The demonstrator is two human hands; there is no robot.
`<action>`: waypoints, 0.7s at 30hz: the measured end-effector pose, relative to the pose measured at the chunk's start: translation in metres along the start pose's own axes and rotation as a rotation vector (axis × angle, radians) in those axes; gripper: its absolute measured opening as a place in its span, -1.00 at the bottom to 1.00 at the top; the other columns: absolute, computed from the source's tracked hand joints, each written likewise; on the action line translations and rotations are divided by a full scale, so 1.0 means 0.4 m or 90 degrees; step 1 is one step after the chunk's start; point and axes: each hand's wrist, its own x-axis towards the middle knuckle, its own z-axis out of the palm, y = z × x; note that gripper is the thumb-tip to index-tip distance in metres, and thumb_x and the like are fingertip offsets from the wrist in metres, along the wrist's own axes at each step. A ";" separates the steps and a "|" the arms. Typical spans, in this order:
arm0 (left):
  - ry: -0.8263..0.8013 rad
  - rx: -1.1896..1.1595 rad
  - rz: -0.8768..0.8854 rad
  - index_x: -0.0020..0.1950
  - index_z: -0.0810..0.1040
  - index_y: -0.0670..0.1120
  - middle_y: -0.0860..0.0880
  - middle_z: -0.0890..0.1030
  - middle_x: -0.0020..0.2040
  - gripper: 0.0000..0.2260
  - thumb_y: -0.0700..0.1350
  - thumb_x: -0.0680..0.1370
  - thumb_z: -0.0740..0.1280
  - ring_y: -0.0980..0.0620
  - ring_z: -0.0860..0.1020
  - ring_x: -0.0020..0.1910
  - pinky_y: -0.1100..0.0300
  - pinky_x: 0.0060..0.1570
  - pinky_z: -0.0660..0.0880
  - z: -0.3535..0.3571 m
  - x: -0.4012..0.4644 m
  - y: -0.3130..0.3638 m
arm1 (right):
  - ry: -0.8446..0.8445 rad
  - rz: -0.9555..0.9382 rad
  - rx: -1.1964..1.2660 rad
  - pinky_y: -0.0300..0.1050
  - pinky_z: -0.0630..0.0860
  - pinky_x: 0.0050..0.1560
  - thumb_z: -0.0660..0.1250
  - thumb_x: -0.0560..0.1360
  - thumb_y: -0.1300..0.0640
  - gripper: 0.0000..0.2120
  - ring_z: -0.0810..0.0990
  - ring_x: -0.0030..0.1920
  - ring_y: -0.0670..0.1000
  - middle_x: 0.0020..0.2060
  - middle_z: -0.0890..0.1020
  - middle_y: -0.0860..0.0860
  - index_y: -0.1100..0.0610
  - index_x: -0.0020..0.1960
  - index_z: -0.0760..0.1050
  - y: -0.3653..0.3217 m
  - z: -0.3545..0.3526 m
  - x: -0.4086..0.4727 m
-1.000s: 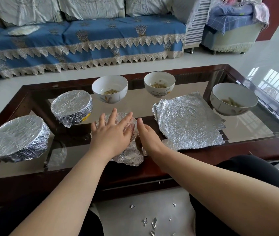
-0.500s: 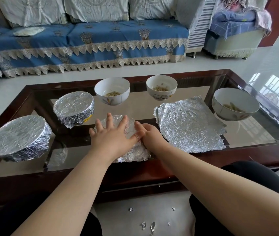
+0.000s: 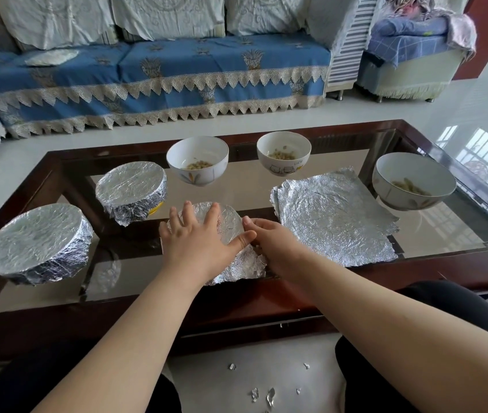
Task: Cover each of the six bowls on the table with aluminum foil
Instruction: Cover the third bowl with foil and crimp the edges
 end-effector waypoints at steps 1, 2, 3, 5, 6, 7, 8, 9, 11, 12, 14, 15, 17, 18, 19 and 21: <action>0.001 -0.005 -0.004 0.60 0.03 0.16 -0.23 -0.02 0.61 0.05 0.62 0.19 -0.24 -0.30 -0.09 0.58 -0.22 0.50 -0.03 0.001 -0.001 0.002 | -0.003 0.003 0.042 -0.19 0.44 -0.29 0.23 0.62 0.07 -0.78 0.50 -0.30 -0.01 -0.26 0.58 0.12 0.15 -0.06 0.60 0.009 0.004 -0.001; 0.003 -0.008 -0.007 0.60 0.02 0.16 -0.23 -0.02 0.62 0.06 0.62 0.18 -0.25 -0.30 -0.09 0.58 -0.21 0.50 -0.03 0.001 -0.002 0.002 | -0.009 0.006 0.092 -0.17 0.52 -0.24 0.23 0.62 0.10 -0.79 0.59 -0.27 0.00 -0.24 0.65 0.10 0.18 0.01 0.59 0.017 0.011 -0.004; 0.005 -0.011 -0.008 0.61 0.02 0.16 -0.22 -0.02 0.62 0.06 0.62 0.17 -0.25 -0.29 -0.09 0.58 -0.21 0.50 -0.03 0.001 -0.001 0.003 | -0.008 0.001 0.134 -0.16 0.58 -0.21 0.23 0.62 0.12 -0.78 0.64 -0.24 0.00 -0.21 0.68 0.09 0.23 0.09 0.57 0.027 0.015 0.000; 0.007 -0.016 -0.008 0.60 0.03 0.16 -0.22 -0.02 0.62 0.06 0.62 0.17 -0.26 -0.29 -0.09 0.58 -0.21 0.50 -0.04 0.002 -0.001 0.003 | 0.024 -0.015 0.175 -0.16 0.59 -0.18 0.25 0.61 0.15 -0.74 0.65 -0.23 -0.01 -0.17 0.67 0.11 0.32 0.19 0.49 0.037 0.022 0.007; 0.008 -0.018 -0.008 0.60 0.03 0.17 -0.22 -0.02 0.62 0.06 0.62 0.17 -0.26 -0.29 -0.09 0.58 -0.22 0.50 -0.04 0.003 -0.001 0.003 | 0.042 -0.018 0.182 -0.15 0.58 -0.18 0.27 0.59 0.16 -0.73 0.64 -0.25 -0.02 -0.18 0.66 0.11 0.34 0.18 0.47 0.040 0.023 0.010; 0.009 -0.017 -0.007 0.60 0.02 0.17 -0.23 -0.02 0.62 0.06 0.61 0.17 -0.26 -0.29 -0.10 0.58 -0.22 0.50 -0.04 0.003 -0.001 0.003 | 0.057 -0.018 0.181 -0.15 0.57 -0.19 0.29 0.58 0.15 -0.76 0.63 -0.27 -0.03 -0.20 0.65 0.10 0.32 0.14 0.47 0.042 0.023 0.013; 0.010 -0.016 -0.007 0.61 0.02 0.16 -0.23 -0.02 0.62 0.06 0.61 0.18 -0.26 -0.29 -0.09 0.58 -0.22 0.50 -0.05 0.004 -0.001 0.003 | 0.067 -0.014 0.180 -0.15 0.56 -0.20 0.30 0.57 0.15 -0.80 0.62 -0.29 -0.04 -0.24 0.64 0.09 0.29 0.07 0.47 0.043 0.024 0.013; 0.011 -0.014 -0.006 0.61 0.02 0.16 -0.23 -0.02 0.61 0.05 0.61 0.18 -0.26 -0.29 -0.09 0.58 -0.21 0.50 -0.04 0.004 -0.001 0.003 | 0.074 -0.010 0.178 -0.14 0.56 -0.20 0.31 0.57 0.14 -0.84 0.60 -0.31 -0.04 -0.26 0.63 0.08 0.25 0.01 0.47 0.046 0.024 0.014; 0.015 -0.010 -0.004 0.61 0.03 0.16 -0.23 -0.01 0.61 0.05 0.61 0.19 -0.26 -0.29 -0.08 0.58 -0.22 0.50 -0.03 0.006 -0.001 0.003 | 0.090 -0.007 0.166 -0.10 0.53 -0.18 0.33 0.56 0.12 -0.85 0.57 -0.32 -0.02 -0.30 0.61 0.07 0.20 -0.10 0.45 0.049 0.027 0.013; 0.018 -0.007 -0.003 0.61 0.03 0.16 -0.23 -0.01 0.61 0.05 0.61 0.19 -0.26 -0.29 -0.07 0.58 -0.22 0.49 -0.03 0.006 -0.001 0.002 | 0.098 -0.006 0.158 -0.08 0.52 -0.17 0.33 0.56 0.11 -0.83 0.56 -0.31 -0.01 -0.30 0.60 0.07 0.18 -0.14 0.44 0.048 0.029 0.013; 0.020 0.000 -0.005 0.61 0.03 0.15 -0.23 0.00 0.61 0.05 0.61 0.19 -0.27 -0.28 -0.05 0.58 -0.21 0.49 -0.02 0.008 0.000 0.001 | 0.118 -0.004 0.127 -0.10 0.51 -0.20 0.33 0.56 0.08 -0.80 0.54 -0.33 -0.03 -0.32 0.59 0.05 0.16 -0.17 0.43 0.049 0.033 0.015; 0.021 0.003 -0.005 0.61 0.03 0.15 -0.23 0.01 0.61 0.05 0.61 0.20 -0.26 -0.28 -0.05 0.57 -0.21 0.49 -0.01 0.008 0.001 0.002 | 0.130 -0.002 0.100 -0.14 0.49 -0.24 0.33 0.57 0.07 -0.79 0.53 -0.36 -0.05 -0.33 0.58 0.04 0.15 -0.18 0.43 0.049 0.034 0.018; 0.023 0.008 -0.003 0.61 0.03 0.15 -0.23 0.01 0.61 0.03 0.61 0.21 -0.26 -0.28 -0.04 0.57 -0.21 0.48 -0.01 0.008 0.001 0.003 | 0.148 0.001 0.051 -0.16 0.45 -0.29 0.32 0.58 0.04 -0.78 0.49 -0.39 -0.07 -0.35 0.56 0.02 0.13 -0.18 0.44 0.047 0.032 0.022; 0.024 0.010 -0.003 0.61 0.04 0.15 -0.23 0.02 0.60 0.03 0.61 0.21 -0.26 -0.29 -0.03 0.57 -0.21 0.48 0.00 0.008 0.001 0.003 | 0.149 0.002 0.038 -0.17 0.44 -0.30 0.31 0.58 0.04 -0.78 0.47 -0.40 -0.07 -0.35 0.55 0.02 0.13 -0.17 0.45 0.044 0.032 0.022; 0.024 0.011 -0.004 0.60 0.04 0.15 -0.23 0.02 0.60 0.03 0.61 0.21 -0.26 -0.29 -0.03 0.57 -0.21 0.48 0.00 0.008 0.001 0.003 | 0.148 0.001 0.030 -0.18 0.43 -0.32 0.30 0.59 0.05 -0.80 0.45 -0.41 -0.08 -0.35 0.54 0.02 0.14 -0.16 0.45 0.043 0.031 0.025; 0.023 0.011 -0.007 0.60 0.04 0.15 -0.23 0.02 0.60 0.03 0.61 0.21 -0.27 -0.29 -0.03 0.57 -0.22 0.48 0.00 0.008 0.000 0.001 | 0.152 -0.010 0.021 -0.22 0.43 -0.33 0.29 0.59 0.09 -0.84 0.45 -0.41 -0.10 -0.33 0.53 0.01 0.13 -0.13 0.46 0.040 0.034 0.026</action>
